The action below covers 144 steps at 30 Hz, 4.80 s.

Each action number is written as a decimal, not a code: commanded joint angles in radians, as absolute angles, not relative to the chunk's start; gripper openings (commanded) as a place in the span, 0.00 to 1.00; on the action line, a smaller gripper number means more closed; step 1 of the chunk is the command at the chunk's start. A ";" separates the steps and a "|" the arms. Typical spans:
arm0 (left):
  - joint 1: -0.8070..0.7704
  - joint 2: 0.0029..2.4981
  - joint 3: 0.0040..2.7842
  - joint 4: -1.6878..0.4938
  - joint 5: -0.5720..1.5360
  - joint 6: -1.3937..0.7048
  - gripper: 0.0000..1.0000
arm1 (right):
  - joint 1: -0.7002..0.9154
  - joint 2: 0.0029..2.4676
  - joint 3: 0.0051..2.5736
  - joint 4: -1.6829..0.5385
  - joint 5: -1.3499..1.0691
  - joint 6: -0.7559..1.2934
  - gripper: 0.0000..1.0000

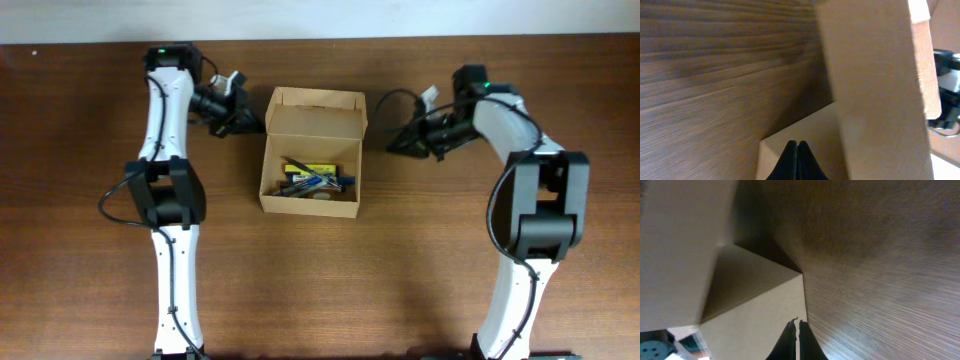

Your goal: Pack container

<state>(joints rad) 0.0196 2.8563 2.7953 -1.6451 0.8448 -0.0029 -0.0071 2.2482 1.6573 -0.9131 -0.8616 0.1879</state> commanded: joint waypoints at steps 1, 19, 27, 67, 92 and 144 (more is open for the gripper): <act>-0.008 2.881 2.798 -1.628 0.876 0.015 0.02 | 0.044 2.247 1.606 -0.859 -0.914 0.197 0.04; 0.003 2.880 2.833 -1.582 0.929 0.013 0.01 | 0.074 2.247 1.633 -0.269 -1.133 0.402 0.04; 0.014 2.880 3.042 -1.615 0.979 0.015 0.02 | 0.073 2.247 1.721 -0.272 -1.202 0.402 0.03; -0.130 2.378 3.137 -1.687 0.200 -0.075 0.02 | 0.253 1.914 1.826 -0.889 -0.599 0.047 0.04; -0.271 2.369 2.549 -1.688 0.128 -0.127 0.02 | 0.396 2.003 1.821 -1.078 -0.250 0.003 0.04; 0.081 2.044 3.137 -1.537 0.015 -0.119 1.00 | 0.090 1.951 3.008 -1.245 -0.250 -0.101 0.99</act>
